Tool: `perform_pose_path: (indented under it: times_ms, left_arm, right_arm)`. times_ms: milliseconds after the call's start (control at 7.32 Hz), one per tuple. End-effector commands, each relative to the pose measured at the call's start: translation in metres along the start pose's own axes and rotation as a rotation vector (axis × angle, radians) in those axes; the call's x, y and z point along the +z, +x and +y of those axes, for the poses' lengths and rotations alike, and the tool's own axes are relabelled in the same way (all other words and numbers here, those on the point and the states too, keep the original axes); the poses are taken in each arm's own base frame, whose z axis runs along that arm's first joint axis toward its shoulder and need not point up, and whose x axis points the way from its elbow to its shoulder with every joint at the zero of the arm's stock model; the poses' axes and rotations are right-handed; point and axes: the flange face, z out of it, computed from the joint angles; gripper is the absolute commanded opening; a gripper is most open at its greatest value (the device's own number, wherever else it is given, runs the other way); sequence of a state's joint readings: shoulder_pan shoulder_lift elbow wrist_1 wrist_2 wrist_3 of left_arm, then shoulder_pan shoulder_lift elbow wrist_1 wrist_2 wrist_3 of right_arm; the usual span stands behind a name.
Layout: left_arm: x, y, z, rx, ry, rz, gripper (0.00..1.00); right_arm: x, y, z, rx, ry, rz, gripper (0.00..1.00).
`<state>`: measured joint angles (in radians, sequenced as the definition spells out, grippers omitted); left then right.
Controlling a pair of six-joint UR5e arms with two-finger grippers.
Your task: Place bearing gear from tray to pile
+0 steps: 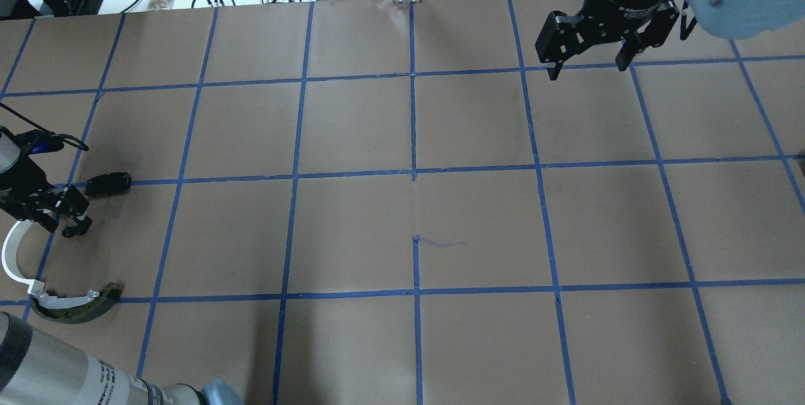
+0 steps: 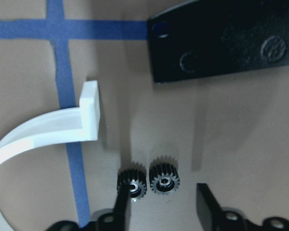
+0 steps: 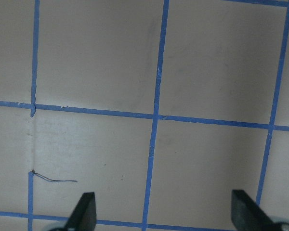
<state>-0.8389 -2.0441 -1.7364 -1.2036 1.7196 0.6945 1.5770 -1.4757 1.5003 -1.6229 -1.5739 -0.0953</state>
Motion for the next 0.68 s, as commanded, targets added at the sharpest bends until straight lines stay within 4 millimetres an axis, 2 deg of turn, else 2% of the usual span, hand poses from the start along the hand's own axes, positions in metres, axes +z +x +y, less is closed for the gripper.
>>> perform_pose_path:
  times_ms: [0, 137, 273, 410, 546]
  left_arm:
    - [-0.049, 0.043, -0.015, 0.065, 0.050, -0.063, 1.00]
    - [-0.081, 0.088, -0.028, 0.115, 0.081, -0.100, 1.00]
    - [-0.115, 0.128, -0.020, 0.072, 0.045, -0.084, 1.00]
    - [-0.167, 0.160, -0.011, 0.017, 0.070, -0.093, 1.00]
    - [-0.212, 0.209, 0.003, -0.013, 0.147, -0.053, 1.00]
  right_arm:
    - [0.000, 0.000, 0.000, 0.000, 0.000, 0.000, 1.00]
    - [0.000, 0.000, 0.000, 0.000, 0.000, 0.000, 1.00]
    - [0.000, 0.000, 0.000, -0.001, 0.000, 0.002, 1.00]
    - [0.000, 0.000, 0.000, 0.000, 0.000, 0.000, 1.00]
    - [0.000, 0.000, 0.000, 0.000, 0.000, 0.000, 1.00]
